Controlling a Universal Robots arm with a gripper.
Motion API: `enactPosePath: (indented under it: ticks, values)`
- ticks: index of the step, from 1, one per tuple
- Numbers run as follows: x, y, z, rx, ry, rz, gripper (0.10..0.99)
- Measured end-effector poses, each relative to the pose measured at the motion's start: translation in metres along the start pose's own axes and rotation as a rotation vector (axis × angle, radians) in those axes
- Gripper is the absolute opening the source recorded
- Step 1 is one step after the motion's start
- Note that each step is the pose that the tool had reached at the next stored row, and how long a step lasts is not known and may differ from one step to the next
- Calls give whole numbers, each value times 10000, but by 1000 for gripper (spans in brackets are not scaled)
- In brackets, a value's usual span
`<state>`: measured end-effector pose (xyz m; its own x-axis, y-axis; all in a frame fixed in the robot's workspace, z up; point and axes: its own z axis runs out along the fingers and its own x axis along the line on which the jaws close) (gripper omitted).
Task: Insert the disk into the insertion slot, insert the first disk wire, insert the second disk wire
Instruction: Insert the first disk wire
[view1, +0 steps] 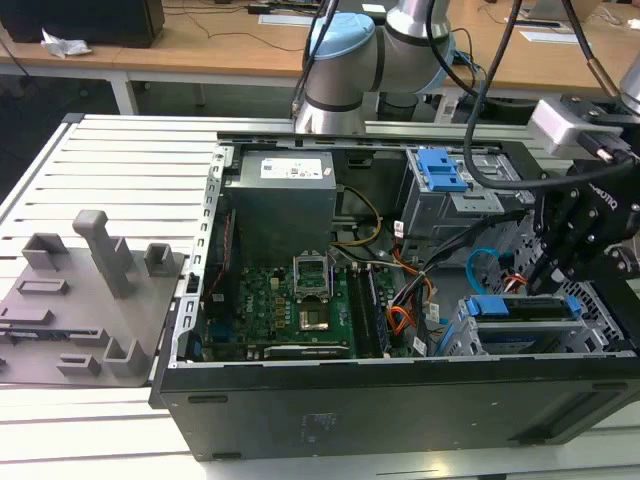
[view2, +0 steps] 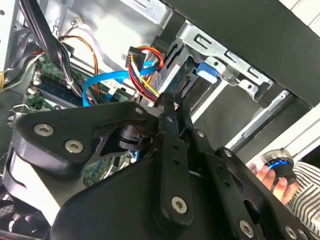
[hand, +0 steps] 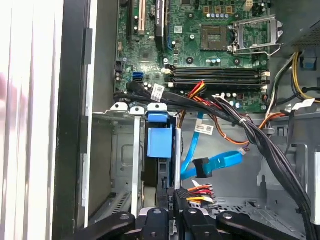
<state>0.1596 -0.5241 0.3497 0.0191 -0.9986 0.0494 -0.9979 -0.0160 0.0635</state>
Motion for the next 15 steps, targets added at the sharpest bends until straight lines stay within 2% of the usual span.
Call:
enactPosePath:
  ticks: [1, 3, 6, 15]
  values:
    - [9, -13, 0, 2, -84, -5, 176]
    - [14, -40, -1, 2, -86, -5, 176]
    - [64, -46, 8, 1, -88, -6, 176]
    - [54, -74, 71, -1, -85, -5, 176]
